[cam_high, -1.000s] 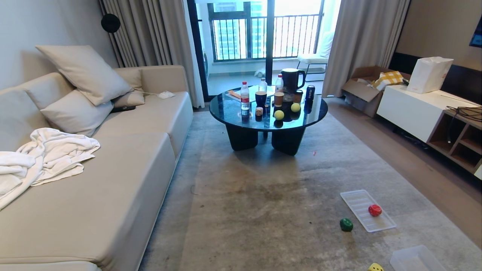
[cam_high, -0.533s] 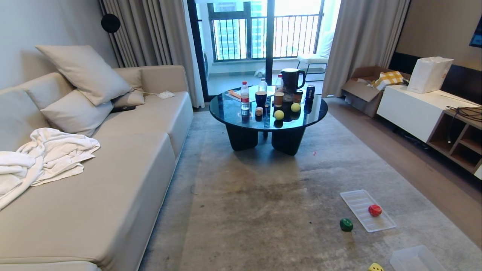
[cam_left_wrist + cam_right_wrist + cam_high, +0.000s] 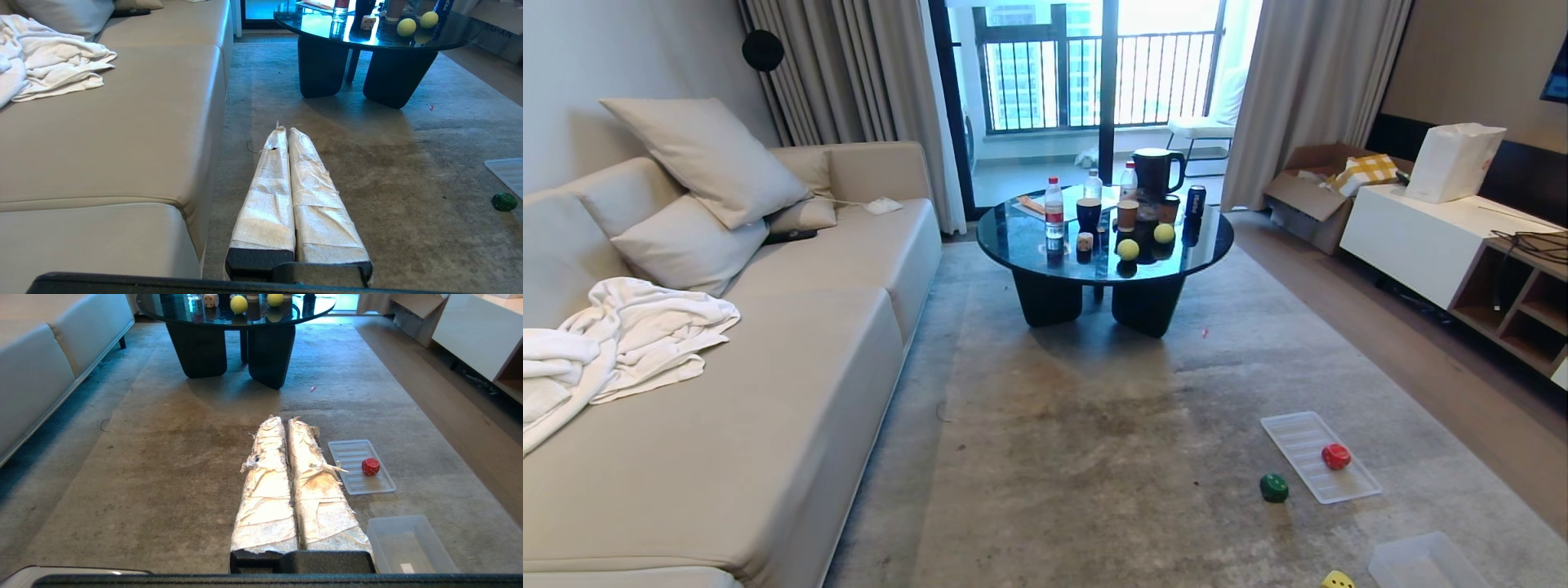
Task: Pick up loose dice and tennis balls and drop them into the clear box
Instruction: Find toys out of the box
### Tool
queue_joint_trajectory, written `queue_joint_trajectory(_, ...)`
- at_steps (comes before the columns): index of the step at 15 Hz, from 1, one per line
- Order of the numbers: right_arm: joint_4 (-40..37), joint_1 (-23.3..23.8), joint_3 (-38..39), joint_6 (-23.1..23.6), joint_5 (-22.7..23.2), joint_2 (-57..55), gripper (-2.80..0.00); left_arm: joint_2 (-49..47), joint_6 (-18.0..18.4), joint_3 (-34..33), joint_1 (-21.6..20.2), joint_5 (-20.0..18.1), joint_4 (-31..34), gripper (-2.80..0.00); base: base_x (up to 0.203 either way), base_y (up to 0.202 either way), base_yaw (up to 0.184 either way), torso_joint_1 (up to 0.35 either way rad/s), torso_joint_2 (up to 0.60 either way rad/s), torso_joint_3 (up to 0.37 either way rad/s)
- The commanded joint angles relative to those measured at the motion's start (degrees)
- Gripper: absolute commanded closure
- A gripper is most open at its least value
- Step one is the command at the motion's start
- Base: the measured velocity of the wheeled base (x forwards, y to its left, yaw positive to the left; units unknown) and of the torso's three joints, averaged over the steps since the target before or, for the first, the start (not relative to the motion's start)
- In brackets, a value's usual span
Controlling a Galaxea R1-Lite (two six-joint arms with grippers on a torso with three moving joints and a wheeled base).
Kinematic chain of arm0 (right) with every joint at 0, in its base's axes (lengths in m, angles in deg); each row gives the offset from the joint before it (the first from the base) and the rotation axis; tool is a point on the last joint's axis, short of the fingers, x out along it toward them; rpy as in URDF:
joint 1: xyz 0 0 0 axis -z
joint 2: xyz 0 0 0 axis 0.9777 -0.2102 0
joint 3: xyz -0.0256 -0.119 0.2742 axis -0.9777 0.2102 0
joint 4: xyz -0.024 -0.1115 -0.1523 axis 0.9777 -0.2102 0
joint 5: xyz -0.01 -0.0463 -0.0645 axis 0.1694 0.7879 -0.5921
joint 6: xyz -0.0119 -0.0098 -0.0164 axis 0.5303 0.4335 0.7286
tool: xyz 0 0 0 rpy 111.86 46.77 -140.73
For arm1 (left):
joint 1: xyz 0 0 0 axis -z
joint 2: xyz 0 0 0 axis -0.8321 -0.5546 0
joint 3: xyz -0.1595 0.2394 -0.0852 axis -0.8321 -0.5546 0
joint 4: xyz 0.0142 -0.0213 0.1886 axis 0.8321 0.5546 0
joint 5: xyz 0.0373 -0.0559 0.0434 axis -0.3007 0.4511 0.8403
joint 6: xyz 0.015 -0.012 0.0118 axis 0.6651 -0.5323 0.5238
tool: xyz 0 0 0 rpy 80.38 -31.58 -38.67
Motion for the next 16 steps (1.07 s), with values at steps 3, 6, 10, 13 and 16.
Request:
queue_joint_trajectory(3, 0.0, 0.0, 0.1, 0.1, 0.0, -0.1, 0.00, 0.0, -0.7, 0.0, 0.0, 0.2, 0.1, 0.00, 0.026, 0.000, -0.001, 0.001, 0.00, 0.001)
queue_joint_trajectory(6, 0.0, 0.0, 0.1, 0.1, 0.0, -0.1, 0.00, 0.0, -0.6, 0.0, 0.0, 0.1, 0.1, 0.00, 0.175, 0.000, 0.000, 0.001, 0.00, 0.003)
queue_joint_trajectory(10, 0.0, 0.0, 0.1, 0.1, 0.0, -0.1, 0.00, 0.0, -0.6, 0.0, 0.0, 0.2, 0.1, 0.00, 0.185, 0.000, -0.001, 0.002, 0.00, 0.002)
queue_joint_trajectory(13, 0.0, 0.0, 0.1, 0.1, 0.0, -0.1, 0.00, 0.0, -0.6, 0.0, 0.0, 0.2, 0.1, 0.00, 0.184, 0.000, 0.000, 0.001, 0.00, 0.002)
queue_joint_trajectory(16, 0.0, 0.0, 0.1, 0.1, 0.0, -0.1, 0.00, 0.0, -0.7, 0.0, 0.0, 0.2, 0.1, 0.00, 0.184, 0.000, 0.001, 0.002, 0.00, 0.001)
